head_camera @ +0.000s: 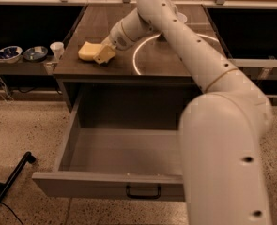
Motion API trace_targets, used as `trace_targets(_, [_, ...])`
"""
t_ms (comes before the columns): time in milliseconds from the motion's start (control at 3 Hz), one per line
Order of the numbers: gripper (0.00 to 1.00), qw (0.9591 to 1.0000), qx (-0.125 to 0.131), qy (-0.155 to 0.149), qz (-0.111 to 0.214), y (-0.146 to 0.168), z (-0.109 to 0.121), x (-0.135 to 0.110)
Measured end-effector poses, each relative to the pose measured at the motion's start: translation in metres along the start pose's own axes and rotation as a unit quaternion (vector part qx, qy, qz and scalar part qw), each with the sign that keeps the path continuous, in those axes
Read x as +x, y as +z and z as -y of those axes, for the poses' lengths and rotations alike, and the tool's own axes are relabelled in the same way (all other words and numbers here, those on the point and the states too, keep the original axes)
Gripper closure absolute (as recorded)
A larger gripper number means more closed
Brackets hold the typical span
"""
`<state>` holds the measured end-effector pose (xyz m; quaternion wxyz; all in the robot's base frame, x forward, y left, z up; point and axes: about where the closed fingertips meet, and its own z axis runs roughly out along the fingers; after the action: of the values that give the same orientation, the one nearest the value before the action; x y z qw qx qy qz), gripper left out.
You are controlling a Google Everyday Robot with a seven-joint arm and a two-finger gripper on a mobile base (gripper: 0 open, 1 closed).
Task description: Place sponge into top drawer
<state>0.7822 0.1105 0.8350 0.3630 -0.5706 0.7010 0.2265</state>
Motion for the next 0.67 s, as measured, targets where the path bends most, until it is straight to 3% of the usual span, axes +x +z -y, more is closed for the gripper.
trace_targets(333, [1.0,0.9916,0.058,-0.097,0.063,-0.081,-0.026,-0.04])
trace_targets(667, [1.0,0.9705,0.101,-0.168,0.14,-0.138,-0.078,-0.087])
